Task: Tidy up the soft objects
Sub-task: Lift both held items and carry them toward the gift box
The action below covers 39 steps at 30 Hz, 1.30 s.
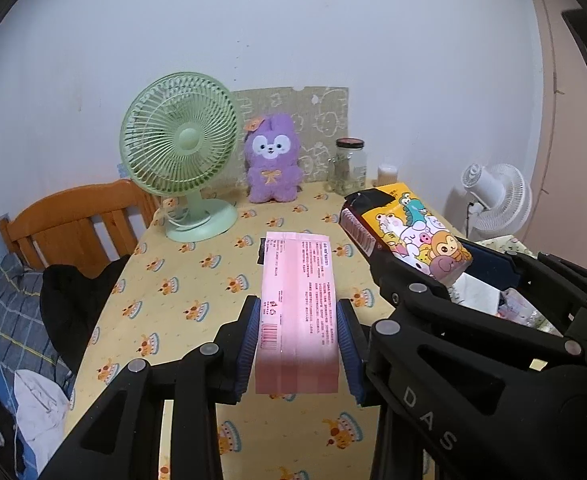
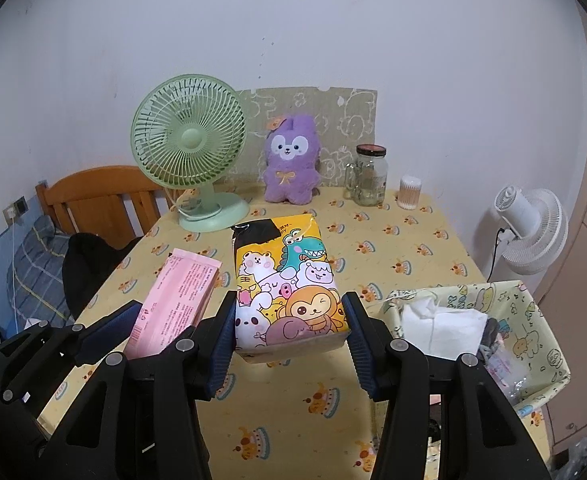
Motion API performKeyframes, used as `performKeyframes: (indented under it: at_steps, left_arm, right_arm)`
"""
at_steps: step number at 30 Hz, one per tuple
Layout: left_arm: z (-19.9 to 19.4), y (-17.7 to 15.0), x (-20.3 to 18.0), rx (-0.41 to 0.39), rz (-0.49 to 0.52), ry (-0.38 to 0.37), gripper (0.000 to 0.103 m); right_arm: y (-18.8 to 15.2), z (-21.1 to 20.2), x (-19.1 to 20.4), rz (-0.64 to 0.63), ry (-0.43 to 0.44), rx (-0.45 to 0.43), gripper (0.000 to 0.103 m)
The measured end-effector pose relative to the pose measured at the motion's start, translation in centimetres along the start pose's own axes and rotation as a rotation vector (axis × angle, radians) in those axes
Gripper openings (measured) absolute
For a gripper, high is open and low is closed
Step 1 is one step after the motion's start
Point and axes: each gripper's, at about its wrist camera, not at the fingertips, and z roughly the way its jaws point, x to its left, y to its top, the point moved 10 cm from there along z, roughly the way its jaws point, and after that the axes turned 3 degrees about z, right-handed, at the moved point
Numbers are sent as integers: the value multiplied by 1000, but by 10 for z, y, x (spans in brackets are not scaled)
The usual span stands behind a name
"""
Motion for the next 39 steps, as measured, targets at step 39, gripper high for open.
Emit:
performKeyframes:
  at_steps: [39]
  left_arm:
    - [6, 29, -89, -49, 50, -52, 39]
  right_arm:
    - [15, -20, -89, 28, -51, -59, 54]
